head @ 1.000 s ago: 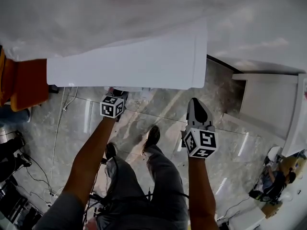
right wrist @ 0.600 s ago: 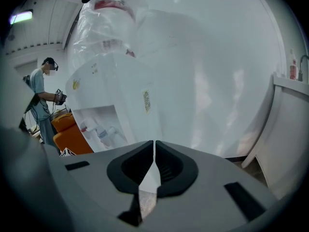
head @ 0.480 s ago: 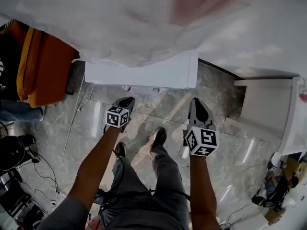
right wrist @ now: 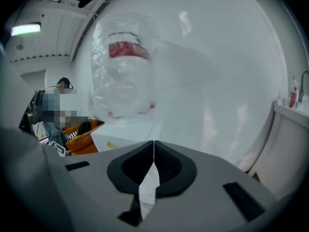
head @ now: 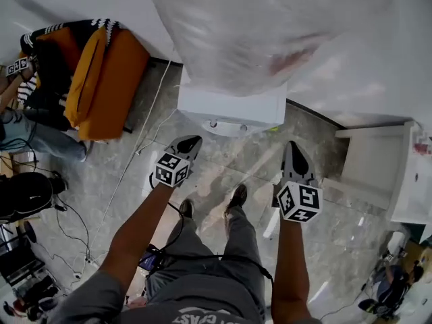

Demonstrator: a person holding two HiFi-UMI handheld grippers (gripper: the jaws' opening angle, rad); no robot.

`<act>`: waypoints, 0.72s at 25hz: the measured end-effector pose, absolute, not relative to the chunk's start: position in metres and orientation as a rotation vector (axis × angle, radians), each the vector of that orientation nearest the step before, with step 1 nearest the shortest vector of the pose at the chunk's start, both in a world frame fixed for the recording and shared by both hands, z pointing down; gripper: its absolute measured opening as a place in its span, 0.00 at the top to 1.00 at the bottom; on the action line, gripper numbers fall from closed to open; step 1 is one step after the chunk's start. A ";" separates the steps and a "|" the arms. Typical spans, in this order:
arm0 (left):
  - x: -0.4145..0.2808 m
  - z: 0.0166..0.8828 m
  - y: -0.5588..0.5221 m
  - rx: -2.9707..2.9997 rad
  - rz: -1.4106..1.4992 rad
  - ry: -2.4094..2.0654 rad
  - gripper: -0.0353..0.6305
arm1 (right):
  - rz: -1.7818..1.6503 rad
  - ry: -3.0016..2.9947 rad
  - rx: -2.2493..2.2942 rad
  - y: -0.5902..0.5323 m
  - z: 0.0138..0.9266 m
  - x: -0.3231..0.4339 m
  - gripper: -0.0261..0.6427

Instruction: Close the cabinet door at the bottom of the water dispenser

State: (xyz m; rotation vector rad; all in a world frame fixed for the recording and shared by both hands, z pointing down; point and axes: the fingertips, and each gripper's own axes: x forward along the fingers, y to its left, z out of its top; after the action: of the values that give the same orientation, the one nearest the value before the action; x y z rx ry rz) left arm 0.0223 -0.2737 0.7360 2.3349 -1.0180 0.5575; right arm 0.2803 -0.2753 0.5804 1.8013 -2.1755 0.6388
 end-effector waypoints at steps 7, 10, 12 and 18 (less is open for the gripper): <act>-0.018 0.569 -0.312 2.549 0.404 -1.113 0.91 | 0.509 -2.332 1.768 -0.272 0.469 0.241 0.92; -0.042 0.504 -0.317 2.600 0.354 -1.171 0.91 | 0.461 -2.409 1.748 -0.269 0.424 0.214 0.92; -0.057 0.463 -0.316 2.644 0.315 -1.188 0.91 | 0.415 -2.468 1.741 -0.267 0.392 0.196 0.92; -0.090 0.358 -0.291 2.757 0.192 -1.227 0.91 | 0.241 -2.544 1.661 -0.246 0.324 0.153 0.92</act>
State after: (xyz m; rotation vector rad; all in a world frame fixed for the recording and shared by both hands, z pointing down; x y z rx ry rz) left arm -0.0901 -0.2913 0.3575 2.7566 -1.2266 0.1923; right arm 0.1534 -0.2460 0.3244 1.6614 -2.5445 0.2406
